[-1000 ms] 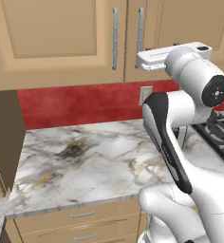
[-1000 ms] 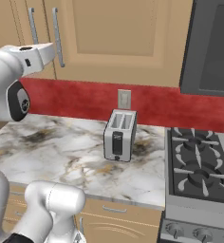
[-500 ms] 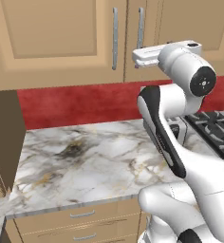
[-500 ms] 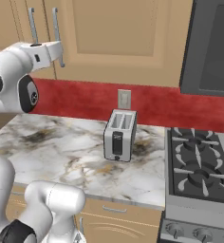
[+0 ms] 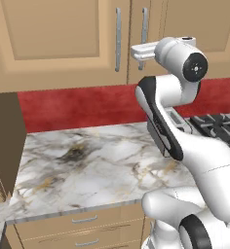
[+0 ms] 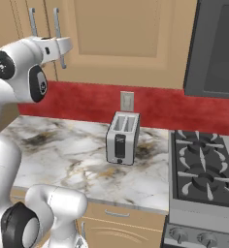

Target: The dining table condiment station is running low on condiment bottle. Refill the condiment station by opening the cabinet and taking the condiment bottle from the cabinet and placing it on the dining table.

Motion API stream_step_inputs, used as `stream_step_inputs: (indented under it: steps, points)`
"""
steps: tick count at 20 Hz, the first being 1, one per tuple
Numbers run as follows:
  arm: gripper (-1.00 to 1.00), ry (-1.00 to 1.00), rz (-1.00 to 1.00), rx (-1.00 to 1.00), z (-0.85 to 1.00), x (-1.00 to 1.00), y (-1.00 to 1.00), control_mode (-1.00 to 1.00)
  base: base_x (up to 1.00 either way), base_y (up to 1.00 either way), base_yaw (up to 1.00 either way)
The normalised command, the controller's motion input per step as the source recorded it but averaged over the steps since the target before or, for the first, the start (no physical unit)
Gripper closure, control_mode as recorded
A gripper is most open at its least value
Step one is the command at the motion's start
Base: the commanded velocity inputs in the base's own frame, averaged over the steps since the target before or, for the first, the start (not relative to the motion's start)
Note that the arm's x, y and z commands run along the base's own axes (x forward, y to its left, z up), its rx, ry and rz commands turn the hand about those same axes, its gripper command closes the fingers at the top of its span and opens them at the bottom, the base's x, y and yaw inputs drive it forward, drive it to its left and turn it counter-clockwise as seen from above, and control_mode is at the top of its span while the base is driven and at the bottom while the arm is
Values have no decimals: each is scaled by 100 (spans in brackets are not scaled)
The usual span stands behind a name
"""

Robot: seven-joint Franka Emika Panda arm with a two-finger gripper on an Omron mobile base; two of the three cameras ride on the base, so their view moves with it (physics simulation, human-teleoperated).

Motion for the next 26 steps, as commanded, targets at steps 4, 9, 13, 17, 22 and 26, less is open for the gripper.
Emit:
stream_step_inputs:
  steps: [4,9,13,17,22,26]
  points:
    - [-100,2,-6,0,0,54,1,-100,0,0,0]
    - [-100,2,-6,0,0,52,1,-100,0,0,0]
    - [-100,0,-5,0,0,45,2,-100,0,0,0]
    - [100,0,-8,0,0,41,12,-100,0,0,0]
    - [100,3,-8,0,0,27,7,-100,0,0,0]
    - [100,1,-4,0,0,28,0,-100,0,0,0]
